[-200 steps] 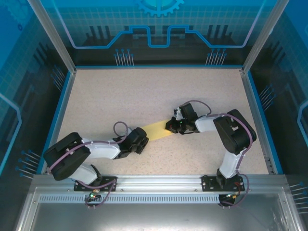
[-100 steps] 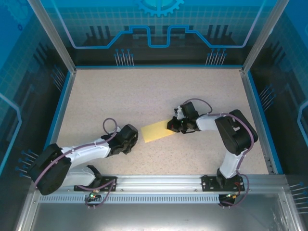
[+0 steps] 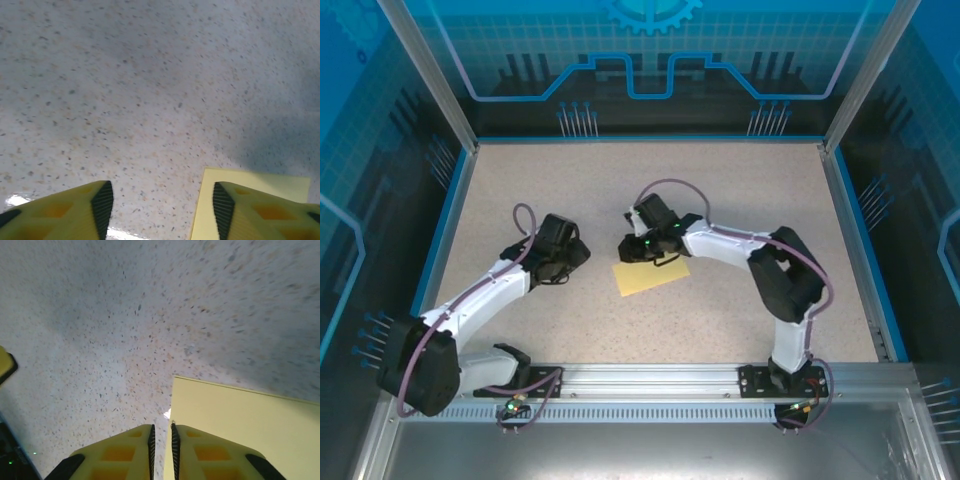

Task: Fold a paper plane with a square sheet of paper (pick it up from the middle)
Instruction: Rotate the paper at the center of the table.

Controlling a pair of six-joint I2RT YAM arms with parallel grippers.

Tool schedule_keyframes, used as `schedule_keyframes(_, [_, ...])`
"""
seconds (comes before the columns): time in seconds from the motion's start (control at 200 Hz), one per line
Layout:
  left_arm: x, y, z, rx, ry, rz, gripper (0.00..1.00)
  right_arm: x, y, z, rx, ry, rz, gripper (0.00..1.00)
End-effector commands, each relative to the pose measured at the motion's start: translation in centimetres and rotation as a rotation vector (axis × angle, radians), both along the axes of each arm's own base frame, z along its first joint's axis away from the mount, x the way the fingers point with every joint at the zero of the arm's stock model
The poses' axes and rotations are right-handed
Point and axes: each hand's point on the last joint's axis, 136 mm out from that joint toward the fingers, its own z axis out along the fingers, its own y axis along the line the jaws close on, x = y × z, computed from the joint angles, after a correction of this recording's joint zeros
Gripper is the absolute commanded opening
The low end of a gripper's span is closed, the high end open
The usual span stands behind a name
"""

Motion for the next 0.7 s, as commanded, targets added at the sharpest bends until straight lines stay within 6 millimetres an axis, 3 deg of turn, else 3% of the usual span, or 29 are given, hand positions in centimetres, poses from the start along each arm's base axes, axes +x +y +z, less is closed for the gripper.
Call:
schedule_keyframes(0.0, [-0.1,0.6,0.8,0.007,0.009,-0.05,0.63,-0.9,1.2,-1.9,-0.081,0.041,0.029,0.2])
schedule_keyframes(0.18, [0.1,2.0,0.3,0.025,0.023,-0.017,0.77,-1.4,3.0,-3.9,-0.123,0.082,0.053,0.26])
schedule_keyframes(0.245, [0.2,2.3,0.4,0.047,0.025,-0.022,0.84,-1.8,3.0,-4.6,-0.148,0.092,0.058,0.32])
schedule_keyframes(0.425, [0.4,2.9,0.7,0.091,0.022,-0.034,0.98,-2.9,2.7,-6.1,-0.188,0.124,0.086,0.33])
schedule_keyframes(0.595, [0.5,2.8,0.5,0.102,0.034,-0.049,0.99,-5.5,1.2,-6.9,-0.224,0.173,0.15,0.32])
schedule_keyframes(0.695, [0.6,2.7,0.4,0.104,0.04,-0.06,0.99,-8.1,-1.3,-7.5,-0.258,0.207,0.217,0.32])
